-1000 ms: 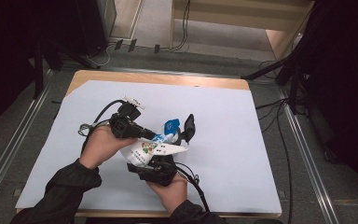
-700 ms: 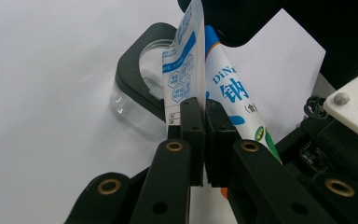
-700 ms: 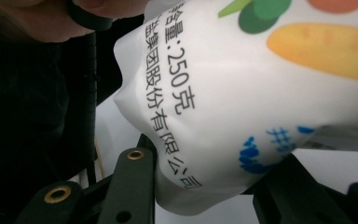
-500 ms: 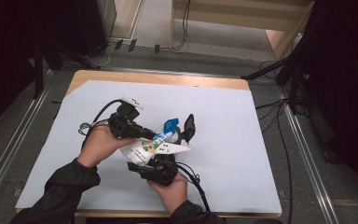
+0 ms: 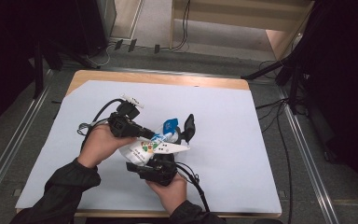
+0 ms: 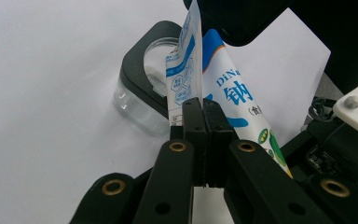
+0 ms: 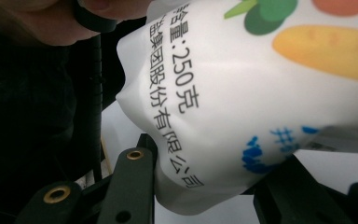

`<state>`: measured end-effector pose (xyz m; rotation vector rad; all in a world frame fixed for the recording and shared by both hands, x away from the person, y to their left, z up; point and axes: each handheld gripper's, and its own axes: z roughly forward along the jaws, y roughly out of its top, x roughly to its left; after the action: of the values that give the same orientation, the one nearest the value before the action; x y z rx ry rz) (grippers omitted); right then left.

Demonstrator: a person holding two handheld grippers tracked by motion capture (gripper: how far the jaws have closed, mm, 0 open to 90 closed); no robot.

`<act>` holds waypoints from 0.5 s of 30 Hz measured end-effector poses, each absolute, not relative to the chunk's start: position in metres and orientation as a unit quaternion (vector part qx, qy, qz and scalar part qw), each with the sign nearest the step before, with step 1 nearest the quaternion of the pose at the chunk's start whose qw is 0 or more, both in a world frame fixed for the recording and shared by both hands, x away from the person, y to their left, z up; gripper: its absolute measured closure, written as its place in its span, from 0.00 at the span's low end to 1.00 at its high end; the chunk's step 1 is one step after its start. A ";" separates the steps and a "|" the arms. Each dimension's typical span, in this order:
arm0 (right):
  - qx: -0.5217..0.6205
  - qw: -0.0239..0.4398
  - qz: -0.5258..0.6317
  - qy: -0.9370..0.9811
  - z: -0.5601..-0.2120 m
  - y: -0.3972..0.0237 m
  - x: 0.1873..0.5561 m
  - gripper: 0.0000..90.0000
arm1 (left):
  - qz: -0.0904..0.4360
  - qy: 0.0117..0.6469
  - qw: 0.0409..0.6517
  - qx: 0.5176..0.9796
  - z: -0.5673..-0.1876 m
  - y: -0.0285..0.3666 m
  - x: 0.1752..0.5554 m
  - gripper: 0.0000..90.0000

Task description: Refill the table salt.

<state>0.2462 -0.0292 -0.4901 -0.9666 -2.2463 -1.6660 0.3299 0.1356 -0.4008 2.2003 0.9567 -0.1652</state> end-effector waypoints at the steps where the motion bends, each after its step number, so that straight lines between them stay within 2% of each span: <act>1: -0.326 0.093 -0.560 -0.756 -0.490 -0.029 0.246 0.75 | -0.065 0.373 0.360 0.853 -0.401 0.135 0.330 1.00; 6: -0.329 0.099 -0.553 -0.759 -0.490 -0.027 0.250 0.72 | -0.062 0.381 0.357 0.851 -0.400 0.134 0.330 1.00; 15: -0.337 0.111 -0.561 -0.748 -0.489 -0.027 0.253 0.76 | -0.060 0.381 0.343 0.856 -0.395 0.130 0.334 1.00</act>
<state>0.2529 -0.0275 -0.4887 -0.9897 -2.1984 -1.6469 0.3336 0.1302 -0.3951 2.2263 0.9910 -0.1562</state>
